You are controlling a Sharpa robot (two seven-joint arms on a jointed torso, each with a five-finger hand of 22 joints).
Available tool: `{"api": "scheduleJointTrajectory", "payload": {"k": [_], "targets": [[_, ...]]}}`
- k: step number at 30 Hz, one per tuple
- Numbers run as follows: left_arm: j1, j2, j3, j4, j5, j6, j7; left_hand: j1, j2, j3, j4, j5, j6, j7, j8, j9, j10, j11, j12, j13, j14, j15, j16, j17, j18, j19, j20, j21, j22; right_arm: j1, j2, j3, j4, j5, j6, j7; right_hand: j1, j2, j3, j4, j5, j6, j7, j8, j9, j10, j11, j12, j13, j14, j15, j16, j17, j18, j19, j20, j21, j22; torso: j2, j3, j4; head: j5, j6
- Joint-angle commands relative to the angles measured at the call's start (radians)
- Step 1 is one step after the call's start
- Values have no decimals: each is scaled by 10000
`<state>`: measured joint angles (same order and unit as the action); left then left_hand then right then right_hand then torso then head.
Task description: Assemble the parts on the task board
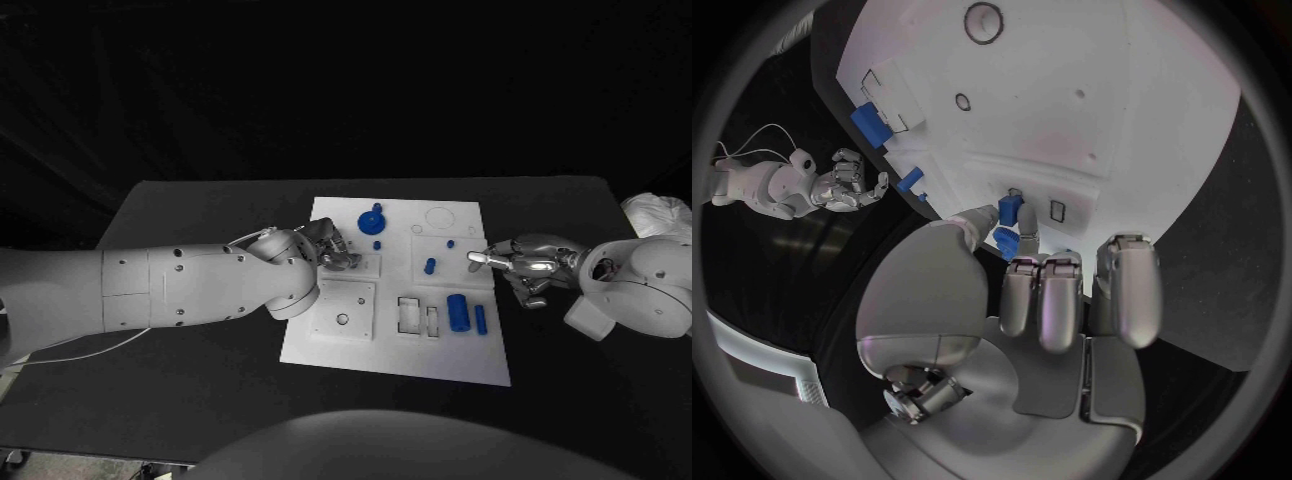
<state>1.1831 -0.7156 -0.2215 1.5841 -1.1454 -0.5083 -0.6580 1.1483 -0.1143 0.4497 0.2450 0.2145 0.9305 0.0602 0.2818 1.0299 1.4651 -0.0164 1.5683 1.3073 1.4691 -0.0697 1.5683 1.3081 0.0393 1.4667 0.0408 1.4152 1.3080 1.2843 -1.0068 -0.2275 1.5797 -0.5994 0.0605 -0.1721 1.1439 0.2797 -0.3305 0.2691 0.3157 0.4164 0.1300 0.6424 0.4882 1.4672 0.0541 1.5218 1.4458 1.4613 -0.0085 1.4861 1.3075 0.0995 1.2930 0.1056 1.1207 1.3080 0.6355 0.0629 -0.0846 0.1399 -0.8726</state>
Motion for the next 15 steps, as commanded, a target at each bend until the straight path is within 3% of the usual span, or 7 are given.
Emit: {"api": "scheduleJointTrajectory", "payload": {"k": [1, 15], "targets": [[-9, 11, 2, 13, 1, 233, 75, 18, 79, -78, -27, -47, -87, 12, 7, 6, 1057, 63, 25, 2635, 1017, 74, 25, 2627, 23, 124, 76, -62, 1847, -11, -4, -4, 9, -17, 72, 86, 90, -2, 44, 4, 59, -78, -3, -45, -10, 103, -77, -44, 569, 312, 23, -33, 1770, 6, -63, 0, -51, 1303, -1, 1, -7, 1, 0], [-50, -15, 1, 15, 43, 303, 104, 166, 163, -155, -45, 33, -97, 6, 45, 24, 1057, 62, 25, 2635, 1017, 80, 25, 2627, 31, 106, 87, -100, 1838, -34, 5, -4, -8, -17, 71, 87, 94, -2, 47, 1, 64, -79, -2, -45, -10, 106, -77, -42, 570, 313, 24, -32, 1771, 6, -64, 0, -52, 1303, -6, -7, 2, 0, 0]]}}
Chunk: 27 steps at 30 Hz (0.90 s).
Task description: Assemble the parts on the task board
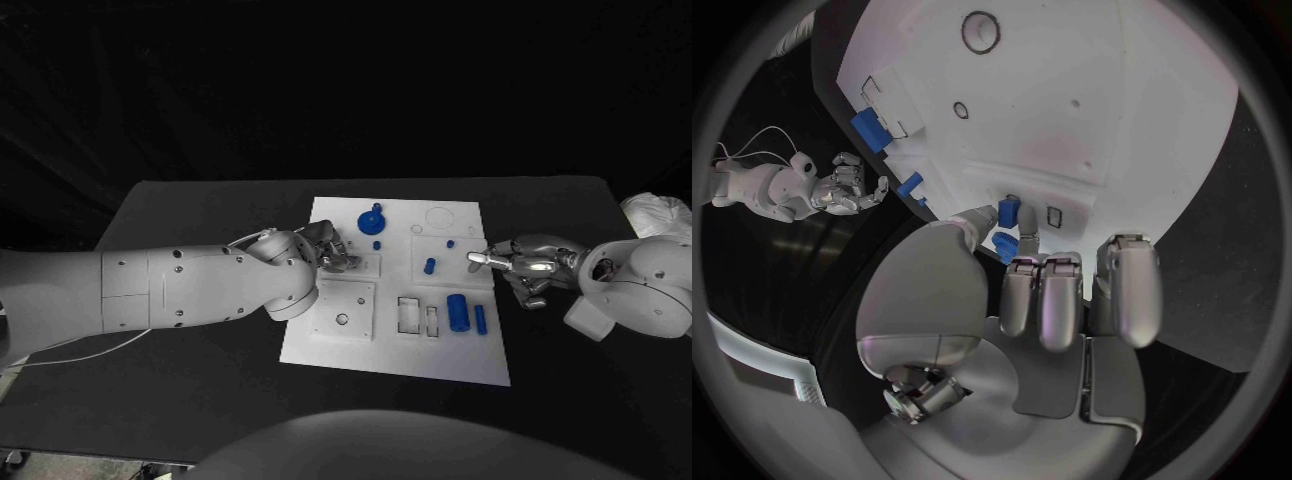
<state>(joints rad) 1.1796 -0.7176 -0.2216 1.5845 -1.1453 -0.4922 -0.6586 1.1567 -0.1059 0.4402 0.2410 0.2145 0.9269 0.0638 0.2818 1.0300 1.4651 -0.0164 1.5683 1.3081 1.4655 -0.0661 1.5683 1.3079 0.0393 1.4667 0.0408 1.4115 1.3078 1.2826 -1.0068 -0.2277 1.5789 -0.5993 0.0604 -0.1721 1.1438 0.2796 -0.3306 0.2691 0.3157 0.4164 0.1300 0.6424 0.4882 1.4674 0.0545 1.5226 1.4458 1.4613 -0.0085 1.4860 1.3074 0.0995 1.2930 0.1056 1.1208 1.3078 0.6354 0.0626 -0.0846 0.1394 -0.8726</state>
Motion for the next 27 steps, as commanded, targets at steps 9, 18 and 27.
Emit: {"api": "scheduleJointTrajectory", "payload": {"k": [9, 18, 27], "targets": [[-22, 8, 2, 6, 258, -33, 533, 543, 281, 8, -116, 316, -8, -104, 198, 89, 1057, 8, 25, 2627, 1053, 10, 25, 2629, 29, 117, 72, -61, 1862, -40, 14, -2, -11, -17, 64, 94, 102, 2, 55, -3, 72, -81, 1, -44, -11, 109, -79, -47, 574, 312, 24, -33, 1770, 8, -68, 1, -57, 1304, 3, 0, 9, -1, 0], [-23, -2, 2, -5, 552, -164, 947, 994, 445, 251, -204, 172, 145, -201, 479, 224, 1057, -76, 25, 2627, 1053, -59, 25, 2629, 23, 142, 9, -45, 1893, -51, 6, -2, -10, -15, 73, 82, 104, 10, 60, -1, 76, -80, 4, -43, -10, 119, -78, -42, 581, 309, 24, -36, 1767, 9, -69, 1, -60, 1303, 6, 4, 1, 4, 0], [-23, 14, 4, -18, 675, -296, 1229, 1392, 509, 682, -265, -29, 162, -229, 752, 369, 1057, -115, 25, 2627, 1053, -101, 25, 2629, 17, 161, -41, -39, 1922, -54, 7, -2, -9, -15, 92, 69, 106, 26, 71, 1, 82, -74, 8, -38, -8, 113, -77, -46, 576, 295, 25, -52, 1751, 18, -95, 1, -102, 1291, 6, 4, -4, -6, 0]]}}
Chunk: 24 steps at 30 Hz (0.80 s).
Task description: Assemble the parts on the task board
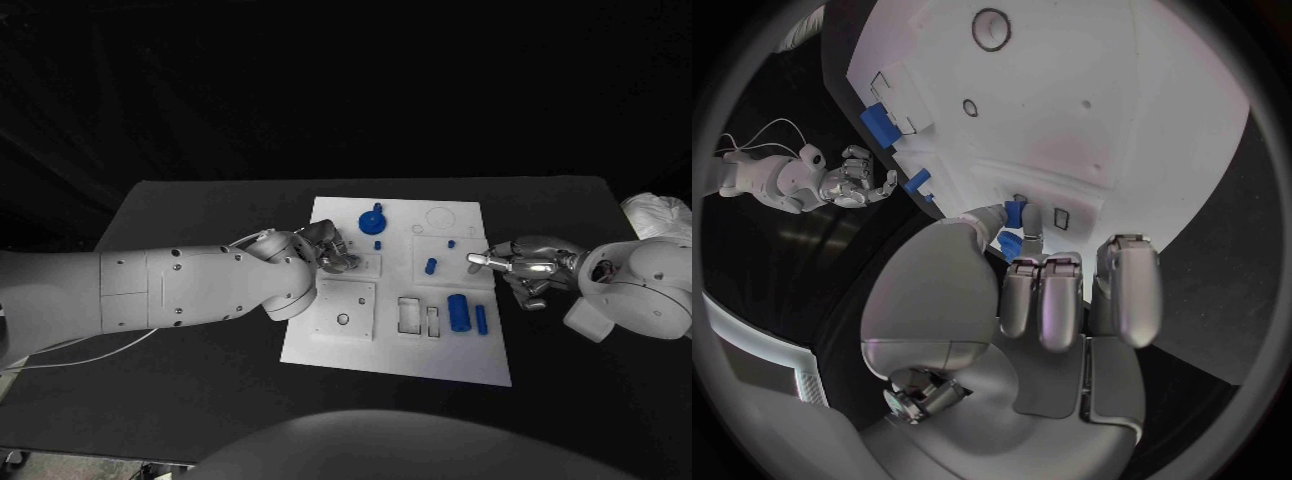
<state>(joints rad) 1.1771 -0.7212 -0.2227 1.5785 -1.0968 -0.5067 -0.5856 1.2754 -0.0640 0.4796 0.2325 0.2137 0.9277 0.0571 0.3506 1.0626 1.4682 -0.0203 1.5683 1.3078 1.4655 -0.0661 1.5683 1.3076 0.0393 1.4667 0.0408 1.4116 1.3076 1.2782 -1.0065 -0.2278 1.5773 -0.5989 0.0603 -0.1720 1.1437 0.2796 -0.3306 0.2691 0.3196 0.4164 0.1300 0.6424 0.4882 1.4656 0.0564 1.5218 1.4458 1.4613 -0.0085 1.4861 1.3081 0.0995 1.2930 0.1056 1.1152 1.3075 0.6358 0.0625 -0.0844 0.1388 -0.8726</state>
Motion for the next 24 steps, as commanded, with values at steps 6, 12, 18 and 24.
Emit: {"api": "scheduleJointTrajectory", "payload": {"k": [6, 12, 18, 24], "targets": [[2, 58, 15, 26, 183, -177, 534, 330, -49, 757, -178, 351, 55, -118, 181, 96, 1026, -53, 25, 2630, 1053, -86, 25, 2632, 16, 162, -39, -59, 1938, -11, -3, -1, 11, -18, 99, 61, 107, 26, 71, 1, 43, -74, 8, -38, -8, 130, -96, -38, 575, 295, 25, -52, 1744, 18, -95, 1, -47, 1293, 0, 6, -2, -22, 0], [2, 62, 16, 17, 121, -135, 447, 271, -155, 1028, -110, 758, 64, -106, 287, 125, 1026, -42, 25, 2630, 1053, -80, 25, 2632, 13, 171, -27, -57, 1957, -12, -10, -1, 15, -18, 113, 51, 107, 33, 77, 4, 44, -66, 11, -32, -6, 123, -93, -42, 571, 290, 26, -58, 1738, 20, -103, 2, -59, 1290, -6, 10, 6, -31, 0], [3, 56, 17, 38, 107, -127, 404, 238, -202, 1123, -93, 873, 169, -126, 366, 135, 1026, -54, 25, 2630, 1053, -86, 25, 2632, 11, 181, -29, -47, 1968, -13, -11, -1, 15, -18, 119, 42, 107, 33, 77, 4, 44, -66, 11, -32, -6, 123, -93, -42, 571, 290, 26, -58, 1738, 20, -103, 2, -59, 1290, -7, 4, 4, -24, 0], [23, -57, 34, 174, 104, -54, 321, 213, -241, 1174, -82, 902, 236, -143, 408, 134, 1026, -65, 25, 2630, 1053, -94, 25, 2632, 8, 189, -33, -37, 1977, -13, -5, -1, 12, -18, 114, 36, 108, 35, 80, 5, 45, -62, 13, -29, -5, 120, -92, -44, 568, 288, 27, -60, 1736, 21, -107, 3, -65, 1288, 0, -3, -15, -26, 0]]}}
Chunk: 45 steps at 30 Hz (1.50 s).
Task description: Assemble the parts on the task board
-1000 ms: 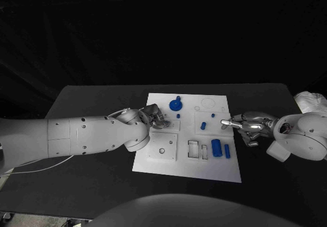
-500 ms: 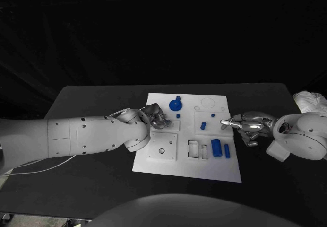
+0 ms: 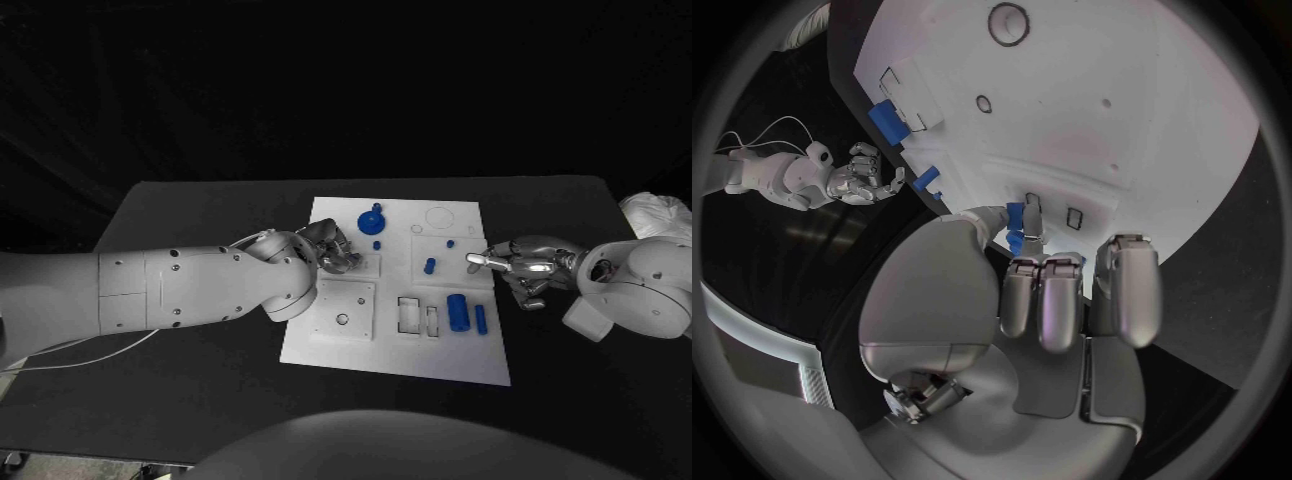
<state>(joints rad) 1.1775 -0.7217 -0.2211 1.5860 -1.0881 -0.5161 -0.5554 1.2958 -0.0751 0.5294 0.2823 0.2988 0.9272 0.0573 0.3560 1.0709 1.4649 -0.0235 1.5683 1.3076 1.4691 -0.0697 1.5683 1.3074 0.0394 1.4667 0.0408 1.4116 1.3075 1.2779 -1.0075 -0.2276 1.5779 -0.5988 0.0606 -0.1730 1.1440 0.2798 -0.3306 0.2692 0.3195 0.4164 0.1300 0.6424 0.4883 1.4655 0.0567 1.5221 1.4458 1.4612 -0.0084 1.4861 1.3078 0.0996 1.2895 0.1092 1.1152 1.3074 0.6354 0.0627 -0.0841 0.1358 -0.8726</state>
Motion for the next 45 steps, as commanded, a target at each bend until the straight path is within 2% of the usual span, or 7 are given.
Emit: {"api": "scheduleJointTrajectory", "payload": {"k": [1, 6, 9, 15, 20, 32, 45], "targets": [[38, -94, 28, 146, 16, 96, 9, 8, -133, 683, -579, 52, 249, -147, 357, 51, 1059, -35, 25, 2632, 1017, -58, 25, 2634, 7, 190, -33, -36, 1979, -9, 4, -3, 5, -20, 109, 44, 105, 33, 80, 5, 45, -62, 13, -29, -6, 122, -96, -46, 568, 288, 27, -60, 1739, 21, -71, -33, -65, 1290, 6, -4, -18, 1, 0], [376, -371, 111, 409, 124, 1022, -22, 12, -143, 768, -586, 35, 322, -170, 399, 48, 1059, -55, 25, 2632, 1017, -72, 25, 2634, 6, 196, -42, -32, 1986, -9, -9, -3, 6, -20, 88, 30, 106, 35, 83, 5, 46, -59, 14, -26, -5, 118, -95, -48, 565, 284, 27, -64, 1734, 22, -74, -33, -71, 1288, 9, 3, -18, -31, 0], [773, -529, 125, 542, 299, 2132, -211, 16, -135, 844, -589, -22, 350, -177, 414, 39, 1059, -64, 25, 2632, 1017, -80, 25, 2634, 10, 187, -49, -50, 1982, -9, -7, -2, 7, -19, 75, 33, 107, 36, 84, 5, 46, -57, 14, -25, -4, 116, -95, -50, 564, 284, 27, -64, 1734, 21, -73, -33, -69, 1288, 6, 6, -20, -51, 0], [1791, -680, 26, 462, 1131, 4850, -642, -71, -37, 1006, -510, -159, 301, -155, 361, -28, 1059, -52, 25, 2632, 1017, -76, 25, 2634, 27, 145, -54, -133, 1962, -7, 49, -1, 22, -9, 45, 32, 107, 37, 86, 6, 46, -55, 14, -24, -4, 116, -94, -50, 564, 282, 28, -67, 1731, 21, -73, -33, -69, 1289, -28, 34, -25, -49, 0], [2258, -399, -4, -192, 2193, 6233, -859, -233, 67, 1020, -455, -133, 228, -113, 292, -87, 1059, -17, 25, 2632, 1017, -54, 25, 2634, 26, 139, -41, -148, 1965, -5, 121, -1, 33, 18, 40, 44, 107, 38, 87, 7, 46, -53, 14, -22, -3, 115, -94, -50, 563, 283, 28, -66, 1732, 20, -71, -32, -66, 1290, -41, 45, -17, -26, 0], [2413, 744, -1, -1771, 2766, 7446, -1117, -742, 299, 780, -521, 223, 296, -136, 355, -59, 1059, -26, 25, 2632, 1017, -52, 25, 2634, 1, 219, -30, -48, 2024, -3, 237, 0, 51, 68, 32, 220, 111, 40, 92, 6, 47, -49, 14, -19, -2, 106, -93, -55, 557, 275, 29, -75, 1723, 24, -81, -32, -81, 1285, -25, 28, -35, 52, 0], [2243, 1518, -3, -2559, 2972, 7223, -1518, -1073, 463, 693, -485, 270, 181, -123, 362, 13, 1059, -22, 25, 2632, 1017, -56, 25, 2634, 5, 221, -38, -77, 2025, 43, 173, 4, 241, 59, -290, 758, 104, 46, 102, 31, 43, 21, 24, 28, 15, 205, -88, 1, 627, 331, 31, -13, 1783, 2, -17, -28, 16, 1315, -29, 39, -27, 77, 0]]}}
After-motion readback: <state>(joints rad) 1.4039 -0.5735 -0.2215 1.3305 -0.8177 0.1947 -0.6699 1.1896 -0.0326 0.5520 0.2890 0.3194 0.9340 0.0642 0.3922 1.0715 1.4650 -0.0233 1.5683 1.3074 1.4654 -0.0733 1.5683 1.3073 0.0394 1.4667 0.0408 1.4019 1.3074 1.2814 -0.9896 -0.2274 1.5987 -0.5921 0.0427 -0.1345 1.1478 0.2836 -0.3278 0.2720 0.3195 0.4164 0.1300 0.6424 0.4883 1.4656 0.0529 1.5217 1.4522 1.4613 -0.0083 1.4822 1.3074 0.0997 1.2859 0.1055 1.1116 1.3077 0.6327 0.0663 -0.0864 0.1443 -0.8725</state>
